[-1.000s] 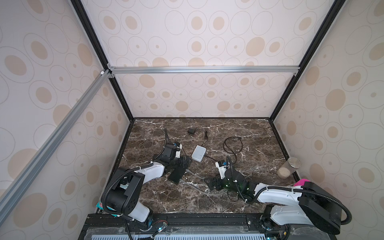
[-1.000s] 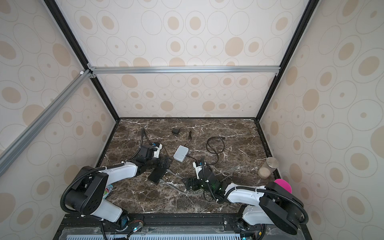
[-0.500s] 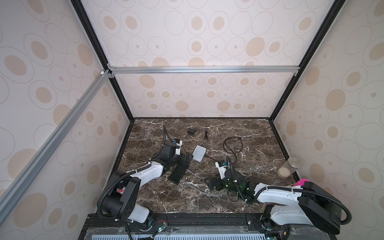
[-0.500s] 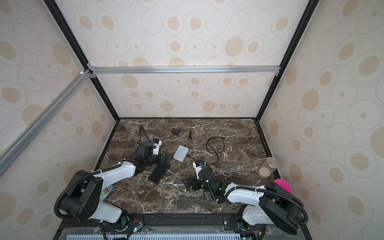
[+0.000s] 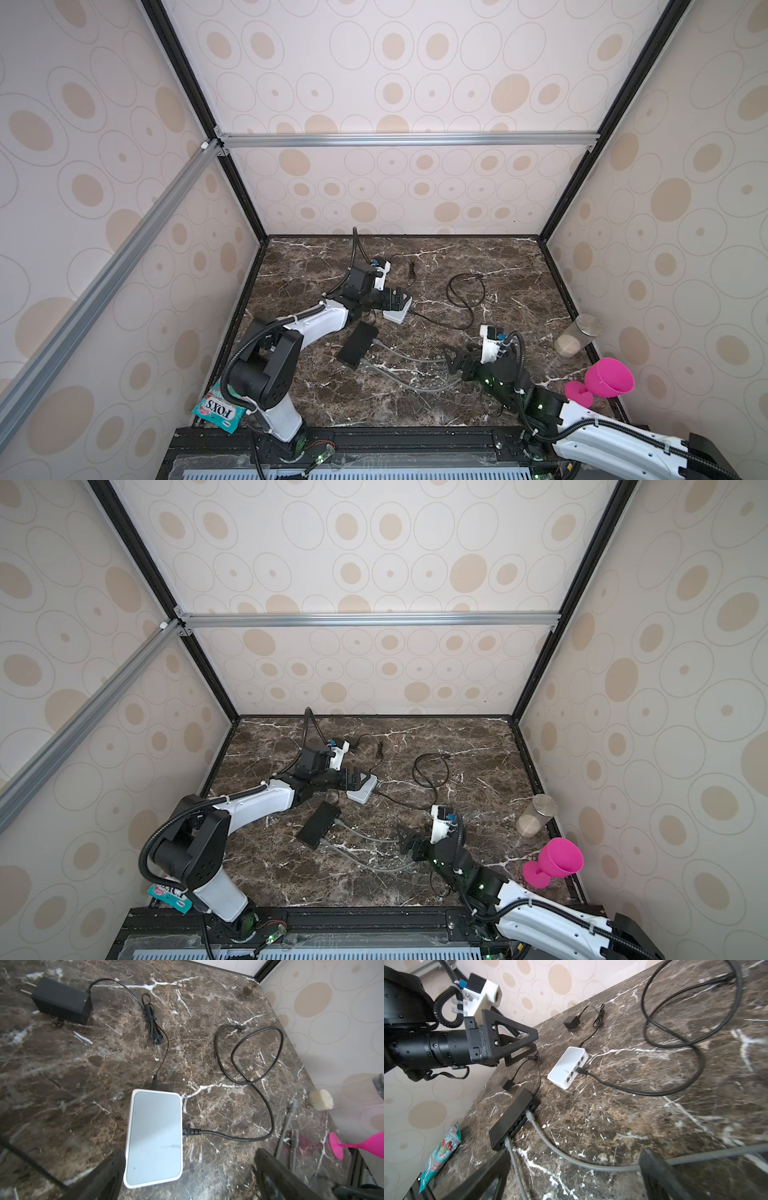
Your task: Insert the plug into the switch port
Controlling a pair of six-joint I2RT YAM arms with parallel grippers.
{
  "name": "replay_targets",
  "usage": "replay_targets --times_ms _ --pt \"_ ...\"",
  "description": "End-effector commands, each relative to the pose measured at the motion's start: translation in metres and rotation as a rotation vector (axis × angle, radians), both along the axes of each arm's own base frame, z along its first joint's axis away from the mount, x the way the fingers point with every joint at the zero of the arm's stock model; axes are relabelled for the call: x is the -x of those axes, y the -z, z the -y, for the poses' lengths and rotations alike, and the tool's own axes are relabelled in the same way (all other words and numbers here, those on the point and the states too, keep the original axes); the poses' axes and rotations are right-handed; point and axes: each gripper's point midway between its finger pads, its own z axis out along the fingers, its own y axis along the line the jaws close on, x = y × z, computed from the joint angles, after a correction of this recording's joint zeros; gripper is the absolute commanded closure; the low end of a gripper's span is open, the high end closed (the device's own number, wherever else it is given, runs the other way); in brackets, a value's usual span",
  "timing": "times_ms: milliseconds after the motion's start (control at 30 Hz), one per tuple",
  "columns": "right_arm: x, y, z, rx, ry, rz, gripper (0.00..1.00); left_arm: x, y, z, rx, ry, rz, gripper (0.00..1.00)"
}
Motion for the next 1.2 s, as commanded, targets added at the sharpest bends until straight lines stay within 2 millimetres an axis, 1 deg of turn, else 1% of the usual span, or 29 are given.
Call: replay_targets --times_ms 0,133,200,300,333,467,667,933,1167 --pt "-0.002 0.014 0.022 0.019 0.104 -0.025 0.0 -0.011 0.02 0.002 -0.165 0.033 -0.026 0.04" --pt "-0.003 0.014 0.02 0.026 0.098 -0.025 0.0 -0.021 0.045 0.012 -0.342 0.076 -0.048 0.03" --pt "-0.004 0.014 0.018 0.034 0.092 -0.028 0.0 -0.025 0.058 0.012 -0.421 0.083 -0.064 0.03" --pt "-0.004 0.014 0.015 0.039 0.081 -0.03 0.0 -0.032 0.069 0.014 -0.503 0.094 -0.069 0.03" --pt "-0.004 0.014 0.015 0.039 0.078 -0.03 0.0 -0.033 0.075 0.012 -0.534 0.094 -0.077 0.03" --pt "-0.003 0.013 0.016 0.032 0.075 -0.024 0.0 -0.038 0.083 0.005 -0.63 0.082 -0.092 0.03" --pt "-0.002 0.011 0.017 0.021 0.076 -0.016 0.0 -0.037 0.088 0.006 -0.637 0.097 -0.103 0.03" --pt "-0.001 0.011 0.017 0.018 0.07 -0.014 0.0 -0.043 0.089 0.015 -0.623 0.118 -0.105 0.07" --pt "0.0 0.011 0.019 0.012 0.074 -0.009 0.0 -0.042 0.098 0.023 -0.614 0.154 -0.145 0.13"
